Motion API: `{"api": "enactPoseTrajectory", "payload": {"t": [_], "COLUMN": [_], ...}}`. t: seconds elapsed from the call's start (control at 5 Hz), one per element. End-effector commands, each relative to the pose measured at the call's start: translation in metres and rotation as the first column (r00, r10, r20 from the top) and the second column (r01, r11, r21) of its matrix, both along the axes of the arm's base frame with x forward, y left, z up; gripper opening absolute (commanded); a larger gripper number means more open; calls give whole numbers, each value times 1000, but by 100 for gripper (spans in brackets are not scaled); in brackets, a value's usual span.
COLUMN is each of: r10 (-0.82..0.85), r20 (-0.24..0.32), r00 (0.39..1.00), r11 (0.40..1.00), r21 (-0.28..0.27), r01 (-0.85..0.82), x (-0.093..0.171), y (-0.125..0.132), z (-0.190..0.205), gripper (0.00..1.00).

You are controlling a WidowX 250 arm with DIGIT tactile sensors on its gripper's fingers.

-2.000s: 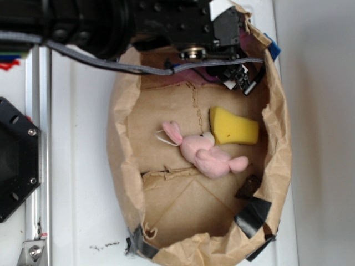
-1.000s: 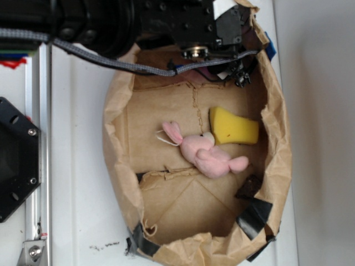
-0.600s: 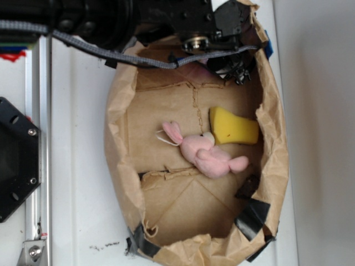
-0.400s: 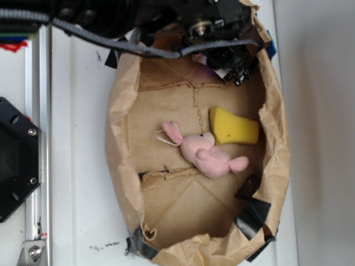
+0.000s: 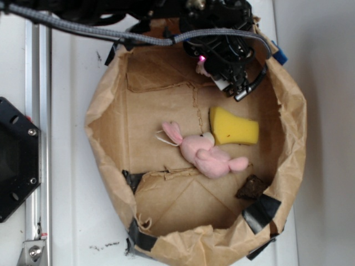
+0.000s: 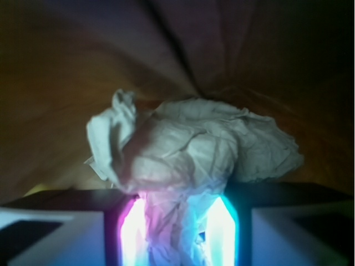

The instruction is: Grab the white paper.

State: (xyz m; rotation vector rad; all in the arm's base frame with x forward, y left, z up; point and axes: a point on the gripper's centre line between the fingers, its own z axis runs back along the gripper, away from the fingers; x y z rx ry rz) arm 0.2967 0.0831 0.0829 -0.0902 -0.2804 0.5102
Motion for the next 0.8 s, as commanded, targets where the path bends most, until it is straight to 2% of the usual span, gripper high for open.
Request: {"api": "enactPoseTrajectory", "payload": {"t": [0.0,0.2,0.4,0.6], "r10": [-156,-233,-313,-382], "r20": [-12,-93,-130,-141], "r00": [988,968,941,913], "r11": [988,971,950,923], "r21": [9,27,-43,-103], "r01": [156,237,310,370], "x": [-23,-32,-38,-42], "y": [-35,-51,-59,-59], "z": [60,73,83,88], "gripper": [0,0,0,0]}}
